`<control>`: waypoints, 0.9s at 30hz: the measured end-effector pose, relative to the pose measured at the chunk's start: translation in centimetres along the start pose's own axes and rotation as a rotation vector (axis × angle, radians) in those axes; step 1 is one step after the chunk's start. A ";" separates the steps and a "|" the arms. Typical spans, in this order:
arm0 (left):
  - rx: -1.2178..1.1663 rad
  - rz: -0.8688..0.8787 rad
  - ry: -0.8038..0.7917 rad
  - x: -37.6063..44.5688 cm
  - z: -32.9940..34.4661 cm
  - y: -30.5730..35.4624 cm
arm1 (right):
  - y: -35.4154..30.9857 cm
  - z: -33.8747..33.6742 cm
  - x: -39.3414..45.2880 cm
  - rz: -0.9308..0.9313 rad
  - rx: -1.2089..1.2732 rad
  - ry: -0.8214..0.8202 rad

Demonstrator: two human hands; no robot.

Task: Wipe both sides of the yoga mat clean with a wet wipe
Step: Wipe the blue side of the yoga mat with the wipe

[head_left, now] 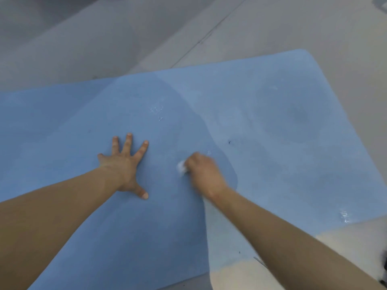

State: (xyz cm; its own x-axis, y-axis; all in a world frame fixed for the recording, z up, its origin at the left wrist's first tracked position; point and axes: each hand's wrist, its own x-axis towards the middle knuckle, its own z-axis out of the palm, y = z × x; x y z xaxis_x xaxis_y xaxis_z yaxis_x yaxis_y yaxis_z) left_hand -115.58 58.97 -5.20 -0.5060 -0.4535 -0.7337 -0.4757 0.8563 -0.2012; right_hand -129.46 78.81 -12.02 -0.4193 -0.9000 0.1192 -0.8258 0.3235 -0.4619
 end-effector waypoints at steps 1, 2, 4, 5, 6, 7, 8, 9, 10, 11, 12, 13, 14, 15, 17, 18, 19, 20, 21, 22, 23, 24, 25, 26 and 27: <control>-0.031 0.013 -0.005 0.2 0.1 -0.3 | 2.8 -1.5 0.3 0.137 -0.033 0.079; -0.058 0.026 -0.001 0.4 0.2 -0.7 | 5.5 -3.2 0.4 0.294 -0.063 0.133; -0.093 0.050 0.022 0.8 0.1 -1.4 | 9.0 -5.6 0.4 0.574 -0.099 0.175; -0.099 0.062 0.040 1.0 0.0 -1.8 | 9.5 -5.8 0.7 0.678 -0.103 0.186; -0.101 0.074 0.061 1.2 0.0 -2.1 | 8.8 -5.5 1.1 0.744 -0.105 0.195; -0.106 0.084 0.083 1.4 -0.1 -2.4 | 7.4 -4.8 1.7 0.760 -0.097 0.219; -0.114 0.091 0.103 1.6 -0.1 -2.5 | 5.6 -3.6 2.1 0.703 -0.101 0.269; -0.120 0.093 0.119 1.7 -0.3 -2.6 | 3.4 -2.0 2.3 0.599 -0.090 0.285; -0.122 0.093 0.132 1.8 -0.5 -2.5 | 1.0 -0.3 2.4 0.479 -0.071 0.266; -0.119 0.090 0.143 1.9 -0.7 -2.4 | -1.5 1.3 2.4 0.358 -0.037 0.210; -0.107 0.085 0.157 2.0 -0.9 -2.3 | -3.8 2.8 2.2 0.238 -0.004 0.134; -0.084 0.074 0.169 2.2 -1.1 -2.1 | -5.8 3.7 2.0 0.118 0.024 0.055; -0.055 0.056 0.173 2.3 -1.3 -2.0 | -7.1 4.1 1.9 0.020 0.039 -0.012; -0.032 0.029 0.162 2.5 -1.4 -1.9 | -7.4 4.2 2.0 -0.053 0.045 -0.063; -0.029 -0.011 0.112 2.7 -1.7 -1.9 | -5.2 3.2 2.9 -0.121 0.028 -0.071; -0.038 -0.014 0.083 2.8 -1.8 -1.9 | -3.2 2.2 3.3 -0.094 0.011 -0.032; -0.051 -0.012 0.052 3.0 -1.9 -2.0 | -0.6 1.1 3.8 -0.019 -0.013 0.025; -0.065 -0.006 0.024 3.2 -1.9 -2.1 | 2.0 -0.1 4.1 0.095 -0.052 0.090; -0.081 -0.001 0.004 3.4 -1.9 -2.2 | 4.6 -1.5 4.3 0.227 -0.096 0.142; -0.097 0.008 -0.009 3.6 -1.9 -2.4 | 6.7 -2.8 4.5 0.356 -0.131 0.174; -0.113 0.019 -0.013 3.8 -1.9 -2.5 | 8.3 -3.7 4.6 0.472 -0.145 0.189; -0.127 0.031 -0.011 3.9 -1.8 -2.8 | 9.0 -4.1 4.8 0.569 -0.141 0.196; -0.140 0.041 -0.006 3.9 -1.7 -3.0 | 8.9 -3.9 5.2 0.631 -0.137 0.210; -0.152 0.049 0.000 4.0 -1.6 -3.2 | 7.9 -3.4 5.7 0.653 -0.129 0.242; -0.163 0.056 0.004 4.1 -1.5 -3.4 | 6.5 -2.5 6.3 0.626 -0.119 0.284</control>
State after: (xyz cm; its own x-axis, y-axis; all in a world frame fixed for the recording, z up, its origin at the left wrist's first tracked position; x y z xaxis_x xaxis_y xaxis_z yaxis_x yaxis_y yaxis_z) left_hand -117.11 53.83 -6.55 -0.5376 -0.4072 -0.7383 -0.5569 0.8289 -0.0517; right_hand -138.41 75.99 -12.07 -0.8989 -0.4278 0.0949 -0.4257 0.8010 -0.4209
